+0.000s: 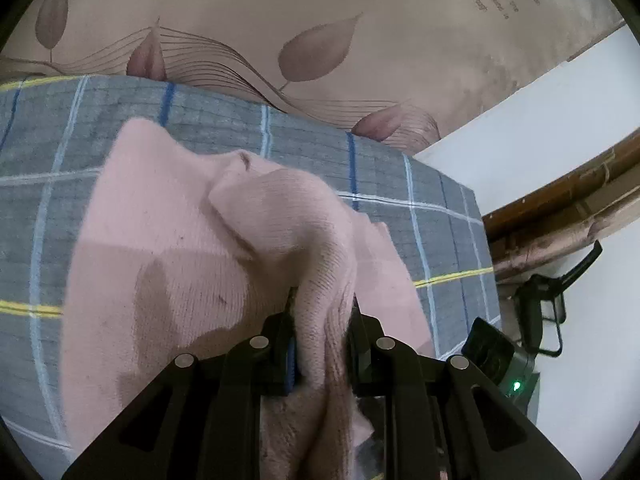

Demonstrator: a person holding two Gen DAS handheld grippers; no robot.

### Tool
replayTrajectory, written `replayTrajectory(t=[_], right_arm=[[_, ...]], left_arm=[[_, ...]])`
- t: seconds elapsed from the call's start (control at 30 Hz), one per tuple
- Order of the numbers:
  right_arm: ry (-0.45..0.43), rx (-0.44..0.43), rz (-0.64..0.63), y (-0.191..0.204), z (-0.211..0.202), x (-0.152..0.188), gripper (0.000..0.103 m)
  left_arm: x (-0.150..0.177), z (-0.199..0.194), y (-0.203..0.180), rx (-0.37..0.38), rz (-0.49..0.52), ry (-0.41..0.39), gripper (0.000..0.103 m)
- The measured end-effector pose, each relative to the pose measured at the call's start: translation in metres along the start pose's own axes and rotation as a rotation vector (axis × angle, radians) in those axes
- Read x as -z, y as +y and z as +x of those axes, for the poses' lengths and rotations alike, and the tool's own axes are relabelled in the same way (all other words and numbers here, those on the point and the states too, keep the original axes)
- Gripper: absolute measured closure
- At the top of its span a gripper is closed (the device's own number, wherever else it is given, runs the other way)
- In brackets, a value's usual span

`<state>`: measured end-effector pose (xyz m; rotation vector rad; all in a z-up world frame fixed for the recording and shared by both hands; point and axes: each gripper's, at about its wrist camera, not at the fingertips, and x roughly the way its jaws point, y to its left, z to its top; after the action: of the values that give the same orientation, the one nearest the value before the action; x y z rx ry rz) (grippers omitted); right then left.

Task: Fold small clothes

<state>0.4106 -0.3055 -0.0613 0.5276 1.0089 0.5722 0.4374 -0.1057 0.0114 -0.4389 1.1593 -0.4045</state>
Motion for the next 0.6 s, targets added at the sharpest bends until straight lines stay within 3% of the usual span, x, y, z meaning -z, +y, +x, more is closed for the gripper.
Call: replayTrajectory(t=[0.17,0.33,0.4,0.47,0.6], right_arm=[[0.003,-0.015,0.011,-0.002,0.000,-0.001,0.074],[0.003,-0.021,0.016,-0.005,-0.002,-0.001,0.074],[0.004,-0.023,0.017,-0.007,-0.003,0.000,0.074],[0.004,-0.024,0.018,-0.009,-0.003,0.000,0.074],[0.004,-0.028,0.022,-0.008,-0.003,0.000,0.074]], left_arm=[[0.005,0.008,-0.018,0.025,-0.012,-0.054,0.084],[0.005,0.027,-0.026,0.053,-0.067,-0.036,0.080],[0.006,0.035,-0.025,0.146,-0.121,-0.010,0.076],[0.007,0.040,-0.026,0.288,-0.172,0.010,0.075],[0.009,0.033,-0.049,0.454,-0.106,0.014,0.071]])
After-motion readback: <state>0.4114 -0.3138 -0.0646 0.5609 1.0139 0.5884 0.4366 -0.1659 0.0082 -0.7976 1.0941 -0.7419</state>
